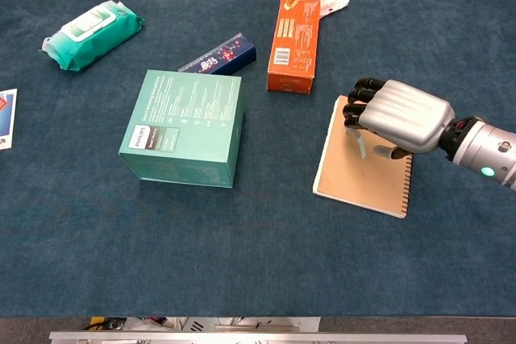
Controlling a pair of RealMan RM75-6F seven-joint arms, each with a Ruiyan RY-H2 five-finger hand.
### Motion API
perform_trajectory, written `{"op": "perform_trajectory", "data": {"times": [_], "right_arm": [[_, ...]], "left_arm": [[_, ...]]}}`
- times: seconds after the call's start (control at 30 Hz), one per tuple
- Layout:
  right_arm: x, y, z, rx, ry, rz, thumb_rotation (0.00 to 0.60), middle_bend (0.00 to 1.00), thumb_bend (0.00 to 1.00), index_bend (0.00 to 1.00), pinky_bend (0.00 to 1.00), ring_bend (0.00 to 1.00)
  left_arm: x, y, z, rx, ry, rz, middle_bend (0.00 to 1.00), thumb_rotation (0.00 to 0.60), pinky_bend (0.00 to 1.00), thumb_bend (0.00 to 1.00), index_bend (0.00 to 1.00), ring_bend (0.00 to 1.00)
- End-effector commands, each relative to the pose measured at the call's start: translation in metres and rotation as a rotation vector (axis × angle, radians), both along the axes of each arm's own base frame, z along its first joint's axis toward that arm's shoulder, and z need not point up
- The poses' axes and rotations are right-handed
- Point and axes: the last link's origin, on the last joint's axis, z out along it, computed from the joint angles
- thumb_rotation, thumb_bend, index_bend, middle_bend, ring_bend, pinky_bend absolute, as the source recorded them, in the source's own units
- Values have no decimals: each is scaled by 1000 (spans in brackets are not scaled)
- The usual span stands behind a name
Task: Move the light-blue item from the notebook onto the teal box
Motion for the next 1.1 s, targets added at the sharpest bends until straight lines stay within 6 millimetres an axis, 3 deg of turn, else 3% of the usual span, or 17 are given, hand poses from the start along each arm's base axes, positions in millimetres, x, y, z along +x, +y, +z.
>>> {"op": "perform_trajectory", "data": {"times": [0.03, 0.5, 0.87, 1.1], "right_arm": [[-3, 1, -1, 8, -8, -3, 600, 350, 228, 482, 162, 216], [-8, -7, -9, -19, -1, 46, 600, 350, 227, 494, 139, 216], [-11, -2, -13, -19, 8, 103, 600, 333, 228, 500, 12, 187], [-12, 0, -15, -37, -10, 146, 600, 312, 256, 525, 0, 163]], "left_arm": [[0, 0, 1, 2, 0, 1, 382, 600, 405, 263, 164, 354], [1, 0, -1, -2, 2, 2, 382, 600, 405, 263, 164, 354], [0, -1, -1, -7, 2, 10, 383, 600, 405, 263, 163, 354], [1, -1, -2, -12, 2, 6, 382, 600, 405, 263, 164, 354]]}}
